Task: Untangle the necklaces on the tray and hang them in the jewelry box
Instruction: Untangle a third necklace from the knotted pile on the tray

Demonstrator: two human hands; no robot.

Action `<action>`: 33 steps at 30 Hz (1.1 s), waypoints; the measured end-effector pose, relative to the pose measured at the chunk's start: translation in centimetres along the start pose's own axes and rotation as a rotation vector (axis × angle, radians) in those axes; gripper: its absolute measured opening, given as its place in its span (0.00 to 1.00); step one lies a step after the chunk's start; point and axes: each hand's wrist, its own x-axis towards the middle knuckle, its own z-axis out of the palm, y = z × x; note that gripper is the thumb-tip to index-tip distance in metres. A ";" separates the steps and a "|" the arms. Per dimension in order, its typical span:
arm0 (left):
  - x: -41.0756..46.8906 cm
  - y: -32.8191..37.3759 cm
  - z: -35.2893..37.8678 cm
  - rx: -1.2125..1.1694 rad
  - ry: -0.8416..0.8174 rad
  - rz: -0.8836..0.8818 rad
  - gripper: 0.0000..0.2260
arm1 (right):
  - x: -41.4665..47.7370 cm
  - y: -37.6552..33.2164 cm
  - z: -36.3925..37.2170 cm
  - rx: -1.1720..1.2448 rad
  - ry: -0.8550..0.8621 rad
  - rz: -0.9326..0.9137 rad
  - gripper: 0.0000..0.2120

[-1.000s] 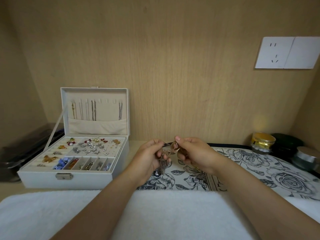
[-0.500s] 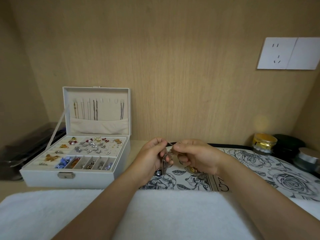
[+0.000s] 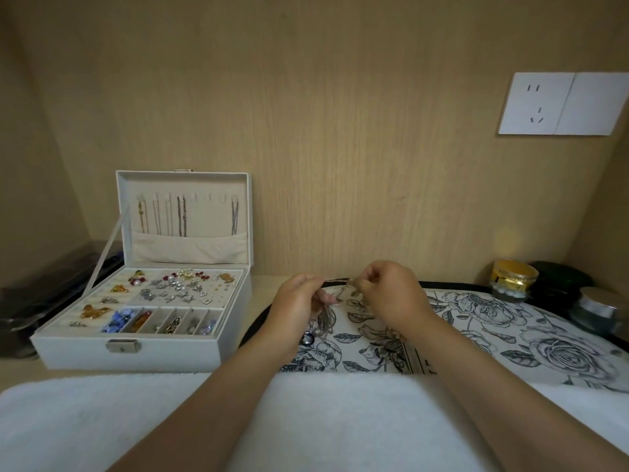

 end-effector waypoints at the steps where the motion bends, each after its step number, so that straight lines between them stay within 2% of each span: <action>1: 0.1 -0.1 -0.2 0.033 0.048 -0.009 0.10 | 0.0 0.0 -0.1 0.043 -0.060 0.027 0.09; 3: 0.1 0.0 -0.7 0.123 0.151 -0.026 0.11 | -0.2 -0.3 -0.2 0.208 -0.219 0.062 0.12; 5: 0.1 0.4 -1.5 0.304 0.190 0.043 0.11 | -0.7 -0.8 -0.3 0.364 -0.349 0.052 0.12; 8: -0.2 0.5 -2.1 0.490 -0.017 0.150 0.05 | -0.9 -1.2 -0.4 0.443 -0.392 0.007 0.11; 10: -0.3 0.1 -2.3 0.540 -0.163 0.203 0.07 | -0.8 -1.1 -0.4 0.471 -0.375 -0.011 0.12; 12: -0.3 -0.1 -2.2 0.572 -0.178 0.300 0.03 | -0.5 -0.9 -0.5 0.511 -0.366 -0.023 0.14; 17: -0.1 0.2 -2.2 0.463 -0.039 0.264 0.05 | -0.3 -0.3 -1.0 0.558 -0.412 -0.038 0.06; 21: 0.1 0.3 -2.1 0.451 0.043 0.236 0.07 | -0.1 0.0 -1.0 0.526 -0.427 -0.051 0.06; 26: 0.2 -0.3 -2.1 0.176 -0.003 0.154 0.13 | 0.1 0.0 -0.4 0.471 -0.377 -0.074 0.04; 29: 0.4 -0.5 -1.6 -0.011 -0.061 0.124 0.13 | 0.0 -0.3 -0.1 0.549 -0.367 -0.076 0.05; 33: 0.4 -0.6 -1.5 0.057 -0.059 0.129 0.10 | 0.1 -0.5 0.0 0.533 -0.298 -0.094 0.05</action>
